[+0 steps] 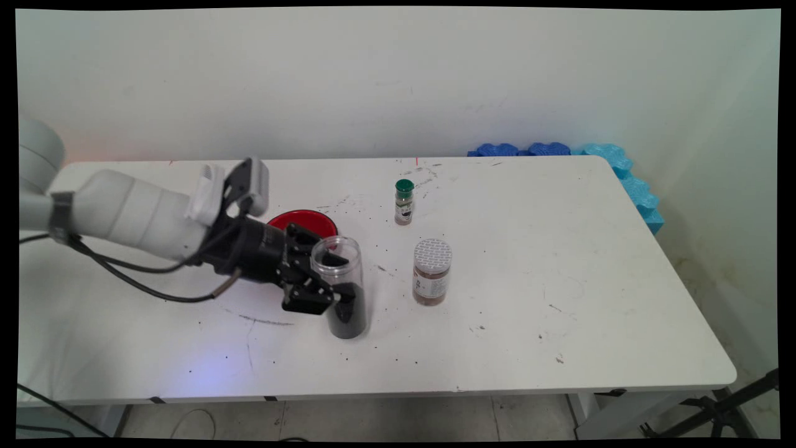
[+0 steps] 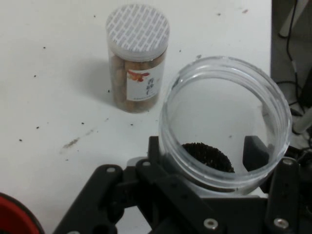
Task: Pour the black seasoning powder in the red bowl
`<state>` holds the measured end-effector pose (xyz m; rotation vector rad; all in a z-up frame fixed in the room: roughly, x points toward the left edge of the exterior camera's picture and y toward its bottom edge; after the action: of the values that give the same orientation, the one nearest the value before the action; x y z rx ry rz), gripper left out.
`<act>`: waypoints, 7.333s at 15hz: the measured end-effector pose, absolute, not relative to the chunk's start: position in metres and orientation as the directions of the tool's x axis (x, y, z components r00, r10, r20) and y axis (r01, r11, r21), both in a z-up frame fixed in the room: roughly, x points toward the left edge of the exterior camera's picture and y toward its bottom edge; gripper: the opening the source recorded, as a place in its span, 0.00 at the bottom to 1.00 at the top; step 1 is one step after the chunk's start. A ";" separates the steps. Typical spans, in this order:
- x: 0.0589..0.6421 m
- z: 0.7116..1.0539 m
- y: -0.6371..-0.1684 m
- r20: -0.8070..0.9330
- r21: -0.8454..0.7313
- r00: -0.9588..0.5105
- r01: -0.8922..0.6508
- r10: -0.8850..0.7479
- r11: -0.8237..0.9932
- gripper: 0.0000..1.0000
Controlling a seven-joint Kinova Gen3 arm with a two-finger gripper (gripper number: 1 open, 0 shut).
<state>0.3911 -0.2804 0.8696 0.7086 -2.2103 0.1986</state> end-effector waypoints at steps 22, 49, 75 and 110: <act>0.419 0.997 -0.302 0.639 0.363 -0.468 -0.515 -0.610 0.776 0.00; 0.470 0.968 -0.347 0.255 0.615 -0.092 -0.753 -0.963 0.235 0.00; 0.498 0.919 -0.368 -0.165 0.664 0.381 -0.640 -0.910 -0.388 0.00; 0.500 0.905 -0.387 -0.640 0.499 0.641 -0.071 -0.423 -0.864 0.00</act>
<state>0.4999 -0.3873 0.9050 2.4302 -0.3885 -1.1051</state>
